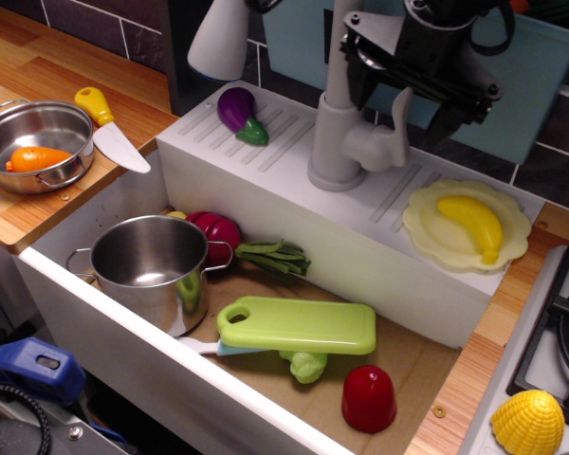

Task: Turn lever vertical to front

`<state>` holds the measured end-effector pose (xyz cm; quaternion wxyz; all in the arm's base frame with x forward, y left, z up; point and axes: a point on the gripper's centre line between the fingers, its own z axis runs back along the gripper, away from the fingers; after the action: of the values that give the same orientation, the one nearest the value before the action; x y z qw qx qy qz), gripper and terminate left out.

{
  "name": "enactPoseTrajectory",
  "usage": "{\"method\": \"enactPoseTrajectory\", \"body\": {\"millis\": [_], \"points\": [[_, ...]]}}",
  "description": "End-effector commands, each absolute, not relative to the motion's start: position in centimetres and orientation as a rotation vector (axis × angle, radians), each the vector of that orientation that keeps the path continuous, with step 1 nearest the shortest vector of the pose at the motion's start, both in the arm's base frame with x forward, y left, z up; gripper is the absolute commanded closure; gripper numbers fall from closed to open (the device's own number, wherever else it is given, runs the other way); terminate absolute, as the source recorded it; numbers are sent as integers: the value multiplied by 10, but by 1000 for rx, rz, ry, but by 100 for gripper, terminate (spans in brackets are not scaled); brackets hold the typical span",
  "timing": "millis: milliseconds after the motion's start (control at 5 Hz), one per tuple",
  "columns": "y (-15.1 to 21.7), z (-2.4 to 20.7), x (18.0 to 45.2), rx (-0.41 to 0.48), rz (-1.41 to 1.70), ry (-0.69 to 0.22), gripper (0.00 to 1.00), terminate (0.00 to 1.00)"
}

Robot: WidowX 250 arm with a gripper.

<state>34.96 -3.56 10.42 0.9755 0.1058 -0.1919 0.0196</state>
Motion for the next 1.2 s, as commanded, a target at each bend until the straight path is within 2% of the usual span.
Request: {"method": "enactPoseTrajectory", "body": {"millis": [0, 200, 400, 800, 1000], "points": [[-33, 113, 374, 168, 32, -464, 0, 0], [-31, 113, 379, 155, 22, -460, 0, 0], [-31, 113, 376, 164, 37, -451, 100, 0], [-29, 115, 362, 204, 68, -448, 100, 0], [-32, 105, 351, 182, 89, -445, 100, 0]]}}
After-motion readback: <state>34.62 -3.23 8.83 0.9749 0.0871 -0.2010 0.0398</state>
